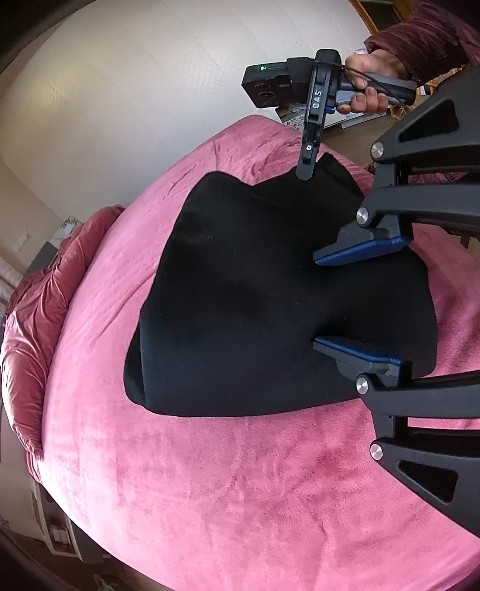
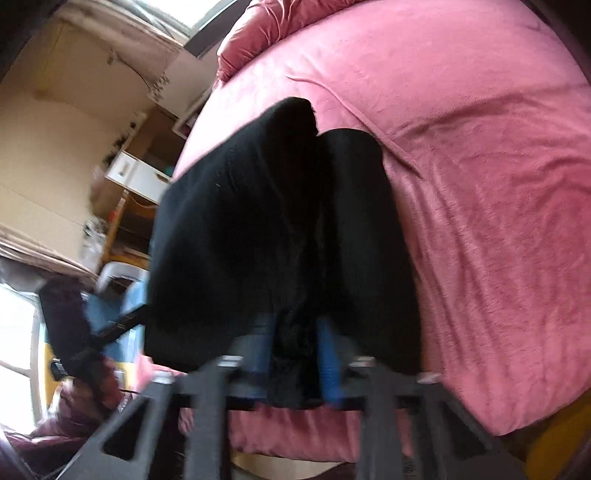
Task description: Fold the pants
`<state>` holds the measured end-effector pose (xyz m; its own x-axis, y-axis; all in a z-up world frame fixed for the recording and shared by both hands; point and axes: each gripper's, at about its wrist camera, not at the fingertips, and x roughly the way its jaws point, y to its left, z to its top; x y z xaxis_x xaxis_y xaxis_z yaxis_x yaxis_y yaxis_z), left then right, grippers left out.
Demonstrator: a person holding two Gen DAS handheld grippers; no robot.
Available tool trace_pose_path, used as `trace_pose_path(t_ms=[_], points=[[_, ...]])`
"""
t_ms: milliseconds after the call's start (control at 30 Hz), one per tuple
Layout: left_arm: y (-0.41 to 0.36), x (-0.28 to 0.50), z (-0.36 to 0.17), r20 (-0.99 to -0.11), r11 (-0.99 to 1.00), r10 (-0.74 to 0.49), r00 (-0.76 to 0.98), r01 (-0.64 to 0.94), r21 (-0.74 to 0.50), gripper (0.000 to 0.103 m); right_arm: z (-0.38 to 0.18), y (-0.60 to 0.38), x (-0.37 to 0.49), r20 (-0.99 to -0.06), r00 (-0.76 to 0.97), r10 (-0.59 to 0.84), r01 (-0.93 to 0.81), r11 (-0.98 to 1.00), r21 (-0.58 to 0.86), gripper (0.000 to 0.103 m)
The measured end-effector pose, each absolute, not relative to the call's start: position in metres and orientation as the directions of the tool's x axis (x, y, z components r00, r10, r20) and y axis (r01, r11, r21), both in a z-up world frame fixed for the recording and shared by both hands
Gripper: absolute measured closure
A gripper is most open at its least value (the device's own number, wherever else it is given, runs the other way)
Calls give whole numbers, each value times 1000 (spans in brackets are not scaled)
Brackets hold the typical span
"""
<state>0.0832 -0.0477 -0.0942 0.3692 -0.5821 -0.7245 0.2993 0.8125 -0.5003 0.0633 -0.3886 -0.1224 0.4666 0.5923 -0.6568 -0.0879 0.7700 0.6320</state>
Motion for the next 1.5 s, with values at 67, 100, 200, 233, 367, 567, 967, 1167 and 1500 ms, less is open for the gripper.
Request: trace_pose_path(t_ms=[67, 100, 200, 233, 367, 567, 967, 1167, 1500], points=[[-50, 80, -88, -711, 804, -593, 377, 321, -501, 64, -113, -393, 58, -650, 491, 580, -113, 782, 613, 91], [-52, 78, -86, -705, 798, -601, 376, 337, -500, 64, -106, -394, 53, -651, 505, 567, -127, 794, 594, 91], [-66, 77, -90, -747, 811, -572, 337, 364, -457, 64, -100, -401, 47, -671, 513, 535, -134, 822, 553, 92], [-70, 78, -95, -765, 819, -557, 322, 362, -444, 64, -104, -401, 48, -697, 500, 514, -120, 838, 532, 92], [-84, 77, -101, -809, 851, -489, 327, 383, -359, 64, -123, -400, 56, -731, 475, 489, -72, 850, 522, 89], [-44, 80, -75, -706, 817, -575, 413, 332, -472, 55, -101, -415, 57, -679, 535, 502, -73, 829, 555, 33], [-17, 127, -111, -750, 840, -541, 381, 195, -506, 23, -119, -398, 117, -708, 466, 530, -67, 819, 569, 15], [-40, 137, -133, -751, 814, -581, 313, 235, -531, 22, -138, -394, 131, -692, 389, 608, -120, 778, 617, 15], [-61, 129, -124, -757, 831, -550, 353, 327, -451, 52, -138, -385, 122, -683, 385, 620, -174, 776, 607, 52]])
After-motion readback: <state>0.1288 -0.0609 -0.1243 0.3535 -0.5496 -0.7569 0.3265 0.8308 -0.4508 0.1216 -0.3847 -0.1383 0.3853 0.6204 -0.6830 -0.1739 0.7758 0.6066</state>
